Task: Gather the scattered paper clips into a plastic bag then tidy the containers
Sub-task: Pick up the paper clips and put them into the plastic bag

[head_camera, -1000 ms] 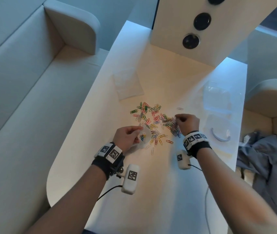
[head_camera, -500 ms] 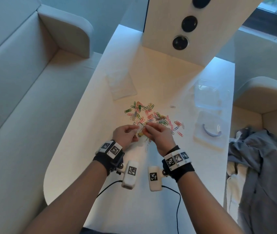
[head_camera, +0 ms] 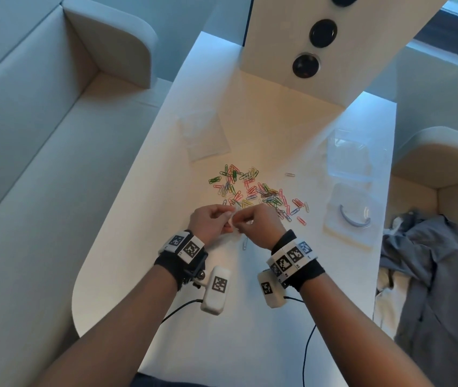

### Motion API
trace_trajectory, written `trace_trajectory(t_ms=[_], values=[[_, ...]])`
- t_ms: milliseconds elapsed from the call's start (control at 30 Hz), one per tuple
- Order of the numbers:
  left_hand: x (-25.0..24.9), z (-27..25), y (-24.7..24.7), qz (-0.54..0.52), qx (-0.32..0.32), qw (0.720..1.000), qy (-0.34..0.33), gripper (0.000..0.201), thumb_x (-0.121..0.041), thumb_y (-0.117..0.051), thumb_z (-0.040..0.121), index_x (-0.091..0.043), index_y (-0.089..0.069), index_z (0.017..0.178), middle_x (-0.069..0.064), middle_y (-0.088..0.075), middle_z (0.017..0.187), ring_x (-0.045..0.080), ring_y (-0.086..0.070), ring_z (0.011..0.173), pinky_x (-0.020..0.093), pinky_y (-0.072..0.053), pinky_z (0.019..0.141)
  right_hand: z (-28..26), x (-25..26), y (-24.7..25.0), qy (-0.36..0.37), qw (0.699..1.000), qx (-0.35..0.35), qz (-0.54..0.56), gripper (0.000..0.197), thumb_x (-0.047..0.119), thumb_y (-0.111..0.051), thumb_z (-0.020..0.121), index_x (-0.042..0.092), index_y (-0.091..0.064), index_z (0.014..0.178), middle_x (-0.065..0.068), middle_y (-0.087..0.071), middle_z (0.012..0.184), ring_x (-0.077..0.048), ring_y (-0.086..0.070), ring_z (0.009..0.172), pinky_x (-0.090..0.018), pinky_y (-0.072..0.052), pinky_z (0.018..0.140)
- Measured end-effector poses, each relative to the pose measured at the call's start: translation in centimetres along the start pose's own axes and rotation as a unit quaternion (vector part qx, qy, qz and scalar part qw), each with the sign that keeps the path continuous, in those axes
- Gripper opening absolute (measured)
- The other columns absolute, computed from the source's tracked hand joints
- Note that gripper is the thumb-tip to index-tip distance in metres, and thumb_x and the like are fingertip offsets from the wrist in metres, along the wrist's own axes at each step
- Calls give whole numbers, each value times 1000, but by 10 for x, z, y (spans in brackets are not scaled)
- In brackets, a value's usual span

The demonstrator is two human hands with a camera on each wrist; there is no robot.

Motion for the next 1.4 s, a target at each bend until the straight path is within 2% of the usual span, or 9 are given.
trace_trajectory(t_ms=[167, 267, 533, 700, 900, 1067, 1167, 1300, 1400], values=[[-3, 0, 6, -23, -4, 1000, 11, 14, -13, -63, 91, -19, -75, 95, 2, -70, 75, 16, -63, 65, 34, -58, 78, 27, -16, 49, -28, 995, -48, 87, 24, 5, -55, 92, 18, -74, 99, -2, -74, 102, -15, -72, 78, -30, -61, 75], [-2, -4, 13, -24, -8, 999, 24, 15, -15, -63, 92, -17, -75, 100, -1, -70, 77, 15, -64, 66, 33, -59, 76, 67, -57, 74, -69, 988, -126, -56, 34, 22, -53, 96, 22, -60, 129, -3, -58, 135, -24, -60, 117, -35, -46, 100], [3, -6, 21, -35, -8, 999, 38, 15, -16, -62, 92, -23, -75, 97, 8, -74, 92, 18, -66, 75, 36, -59, 79, 87, -102, 43, -89, 978, 32, -187, 72, 42, -52, 94, 27, -16, 154, -5, -5, 163, -27, -17, 148, -42, -22, 117], [2, -7, 22, -42, -7, 998, 34, 17, -14, -61, 93, -25, -74, 94, 10, -73, 92, 19, -66, 77, 37, -60, 80, 59, -105, 10, 15, 951, 42, -305, 72, 15, -63, 87, 27, -30, 150, -8, -23, 158, -32, -23, 145, -48, -30, 116], [0, -13, 15, -36, -9, 998, 46, 14, -16, -62, 92, -21, -74, 97, 3, -71, 83, 14, -64, 68, 38, -60, 76, 47, -104, 0, 88, 952, -91, -277, 16, 9, -61, 90, 9, -74, 101, -7, -69, 98, -26, -63, 88, -36, -56, 84], [1, -15, 15, -25, -10, 999, 47, 13, -19, -64, 92, -23, -76, 96, 0, -70, 73, 14, -64, 68, 47, -60, 79, 42, -108, 12, -78, 976, -197, -53, 11, 11, -72, 82, 13, -79, 90, -5, -76, 86, -22, -69, 85, -36, -51, 94], [2, -14, 15, -14, -11, 999, 49, 13, -20, -64, 91, -23, -76, 97, -1, -71, 75, 15, -65, 69, 47, -60, 78, 30, -108, 15, -209, 931, -221, 200, 14, 18, -80, 75, 19, -79, 89, 3, -73, 80, -19, -69, 90, -39, -52, 96], [1, -14, 12, -1, -16, 999, 42, 14, -19, -64, 91, -20, -75, 99, -1, -71, 73, 14, -64, 67, 40, -60, 77, 6, -72, 13, -175, 787, -108, 581, 28, -3, -66, 83, -6, -66, 111, -20, -70, 108, -27, -68, 101, -33, -57, 90], [0, -15, 8, 8, -25, 999, 29, 17, -17, -63, 92, -16, -75, 104, 0, -71, 76, 14, -64, 65, 36, -59, 75, -11, -40, 11, -116, 835, 3, 538, 30, -2, -66, 84, -6, -65, 113, -19, -71, 107, -23, -70, 96, -25, -58, 81]])
Point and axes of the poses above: each hand's wrist, its own z-axis towards the middle knuckle, its own y-axis out of the back of the hand, x = y × z, the point moved 1 cm from there along z, towards the middle knuckle
